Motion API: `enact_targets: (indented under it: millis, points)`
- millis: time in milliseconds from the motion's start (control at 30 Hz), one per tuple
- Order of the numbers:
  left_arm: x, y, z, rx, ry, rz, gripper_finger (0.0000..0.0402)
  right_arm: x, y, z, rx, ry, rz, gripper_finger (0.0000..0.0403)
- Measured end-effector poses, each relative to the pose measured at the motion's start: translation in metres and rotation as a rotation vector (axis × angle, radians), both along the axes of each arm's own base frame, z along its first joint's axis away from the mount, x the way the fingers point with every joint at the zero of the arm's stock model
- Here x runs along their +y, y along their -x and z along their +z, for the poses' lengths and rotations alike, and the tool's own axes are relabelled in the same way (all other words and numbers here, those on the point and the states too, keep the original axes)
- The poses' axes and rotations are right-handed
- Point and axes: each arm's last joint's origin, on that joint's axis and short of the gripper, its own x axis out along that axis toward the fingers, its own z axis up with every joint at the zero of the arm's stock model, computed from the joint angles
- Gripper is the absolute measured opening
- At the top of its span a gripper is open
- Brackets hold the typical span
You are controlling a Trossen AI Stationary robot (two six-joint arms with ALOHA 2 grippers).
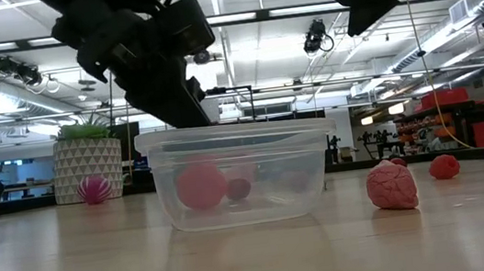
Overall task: Pick and placing Produce into tupperware
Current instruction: Put the top left red cherry into the transparent bin, then put the red dragon fruit into the transparent bin
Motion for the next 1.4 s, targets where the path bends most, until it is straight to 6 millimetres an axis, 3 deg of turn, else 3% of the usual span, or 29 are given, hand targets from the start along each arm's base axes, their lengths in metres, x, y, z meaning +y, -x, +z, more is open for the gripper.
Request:
enact_targets:
  millis: [333, 500, 667, 867, 1167, 1400]
  points:
    - [-0.002, 0.000, 0.001, -0.021, -0.055, -0.016, 0.0109, 0.000, 0.000, 0.000, -0.001, -0.002, 0.000, 0.0073]
    - [0.009, -0.002, 0.001, -0.035, -0.146, 0.012, 0.0127, 0.000, 0.000, 0.000, -0.001, -0.001, 0.000, 0.0073]
    - [0.040, -0.003, 0.011, -0.066, -0.375, 0.145, 0.0128, 0.000, 0.000, 0.000, -0.001, -0.001, 0.000, 0.0073]
    - [0.091, -0.001, 0.013, -0.028, -0.475, 0.230, 0.0149, 0.000, 0.000, 0.000, -0.001, -0.001, 0.000, 0.0073]
    - [0.154, 0.009, 0.012, 0.059, -0.709, 0.131, 0.0223, 0.000, 0.000, 0.000, -0.001, -0.001, 0.000, 0.0073]
    - [0.173, 0.015, 0.012, -0.019, -0.607, -0.029, 0.0266, 0.000, 0.000, 0.000, -0.002, -0.001, -0.001, 0.0073]
